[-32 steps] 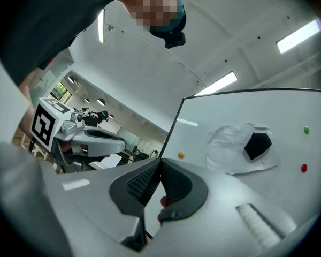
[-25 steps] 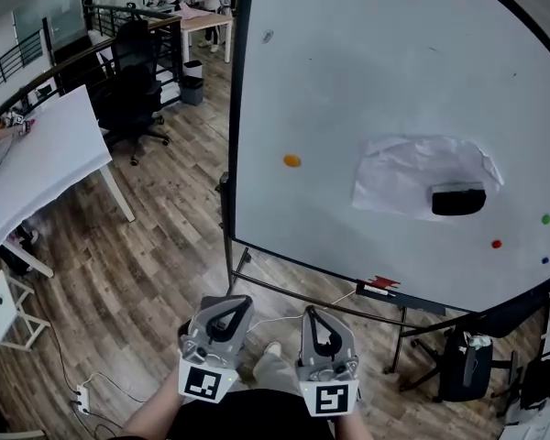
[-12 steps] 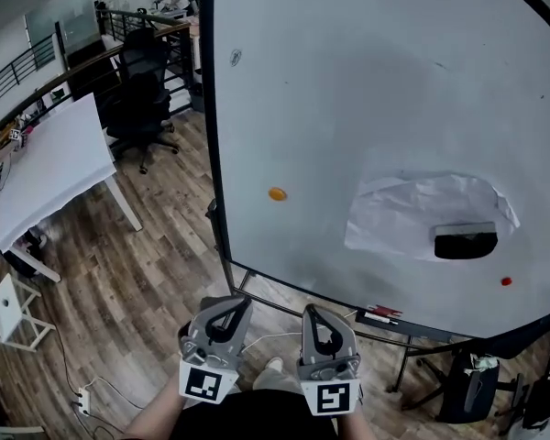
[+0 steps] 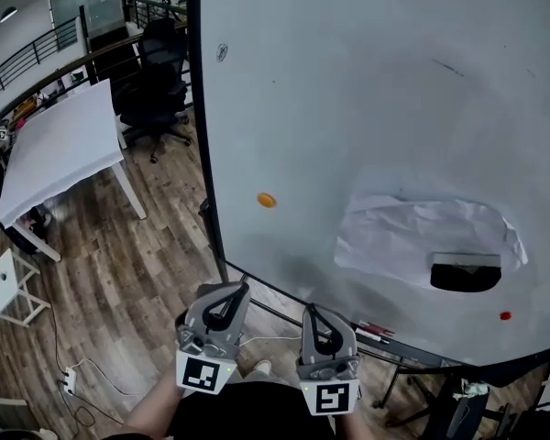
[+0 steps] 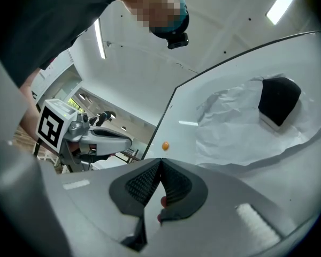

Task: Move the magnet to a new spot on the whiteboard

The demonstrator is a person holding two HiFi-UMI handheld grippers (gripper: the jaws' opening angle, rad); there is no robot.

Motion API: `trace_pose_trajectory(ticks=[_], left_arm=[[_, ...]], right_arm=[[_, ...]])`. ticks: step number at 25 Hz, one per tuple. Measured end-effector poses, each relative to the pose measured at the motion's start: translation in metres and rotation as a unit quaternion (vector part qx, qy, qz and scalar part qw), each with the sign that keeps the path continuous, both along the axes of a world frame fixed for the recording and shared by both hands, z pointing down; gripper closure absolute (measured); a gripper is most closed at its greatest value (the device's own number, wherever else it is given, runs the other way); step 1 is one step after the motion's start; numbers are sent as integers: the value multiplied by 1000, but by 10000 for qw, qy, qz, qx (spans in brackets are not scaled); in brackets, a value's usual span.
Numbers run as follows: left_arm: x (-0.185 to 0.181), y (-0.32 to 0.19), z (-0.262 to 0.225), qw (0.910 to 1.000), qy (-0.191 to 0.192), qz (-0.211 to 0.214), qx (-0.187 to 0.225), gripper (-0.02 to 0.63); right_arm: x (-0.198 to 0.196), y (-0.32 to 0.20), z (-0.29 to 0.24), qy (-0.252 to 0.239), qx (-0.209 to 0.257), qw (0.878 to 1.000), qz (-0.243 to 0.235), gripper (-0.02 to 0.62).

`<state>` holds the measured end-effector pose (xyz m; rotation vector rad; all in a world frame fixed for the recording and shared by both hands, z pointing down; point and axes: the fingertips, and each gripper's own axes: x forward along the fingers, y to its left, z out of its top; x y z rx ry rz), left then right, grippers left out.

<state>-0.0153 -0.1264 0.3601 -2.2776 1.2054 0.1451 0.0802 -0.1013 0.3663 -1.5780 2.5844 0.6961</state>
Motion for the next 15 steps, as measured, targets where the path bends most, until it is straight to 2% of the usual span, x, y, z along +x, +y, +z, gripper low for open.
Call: trace_pose_trajectory(ticks=[7,15], left_arm=[[4,-16,-12,9997,45,-165,145,604],[5,-50,-22,9996,18,-83,257,604]], right_arm=[[3,-7,-4,80,40,9999,-121,592],[1,-25,-8,184,77,9997,172,592]])
